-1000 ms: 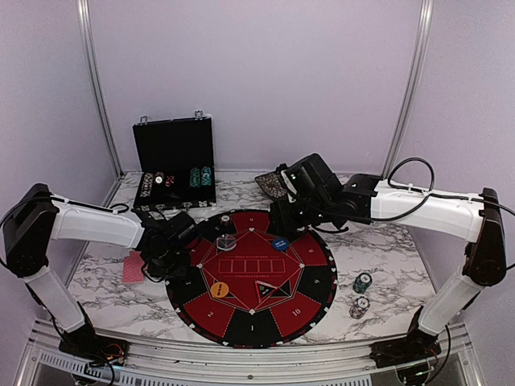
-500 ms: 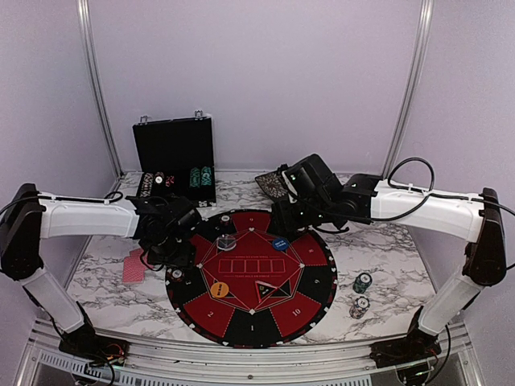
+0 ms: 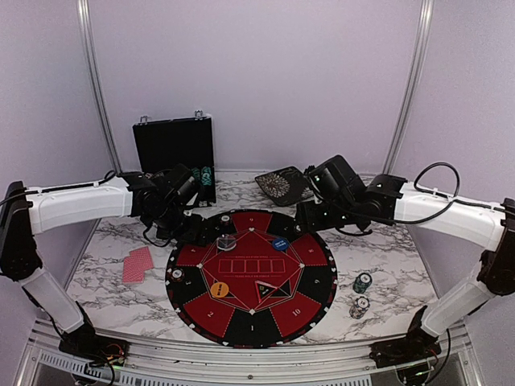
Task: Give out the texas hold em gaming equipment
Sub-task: Pick up the pile of poker chips from the pile of poker chips.
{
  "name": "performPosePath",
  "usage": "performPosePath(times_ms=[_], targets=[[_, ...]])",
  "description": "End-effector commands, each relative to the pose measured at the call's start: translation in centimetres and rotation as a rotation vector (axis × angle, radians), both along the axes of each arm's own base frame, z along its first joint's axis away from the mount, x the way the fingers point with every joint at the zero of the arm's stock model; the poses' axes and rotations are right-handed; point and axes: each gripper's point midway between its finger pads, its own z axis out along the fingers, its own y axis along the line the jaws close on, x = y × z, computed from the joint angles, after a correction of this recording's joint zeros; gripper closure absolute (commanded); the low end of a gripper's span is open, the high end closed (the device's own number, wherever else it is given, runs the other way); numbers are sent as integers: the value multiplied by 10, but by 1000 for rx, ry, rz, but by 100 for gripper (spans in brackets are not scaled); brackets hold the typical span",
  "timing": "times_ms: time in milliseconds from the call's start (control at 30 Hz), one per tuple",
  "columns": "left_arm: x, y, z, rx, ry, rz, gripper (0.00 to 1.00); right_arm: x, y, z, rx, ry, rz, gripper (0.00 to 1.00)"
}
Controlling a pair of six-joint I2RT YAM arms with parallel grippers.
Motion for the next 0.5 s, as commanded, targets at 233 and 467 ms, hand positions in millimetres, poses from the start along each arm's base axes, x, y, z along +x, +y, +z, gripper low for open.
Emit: performPosePath(times_ms=[233,467], targets=[[13,-16,47,-166,-53,-138,1,-25,-98,-34,-31,147,-218,33],[20,-7,58,-209,-111,-145,1,-43,-136,-60,-56,234,-297,33]])
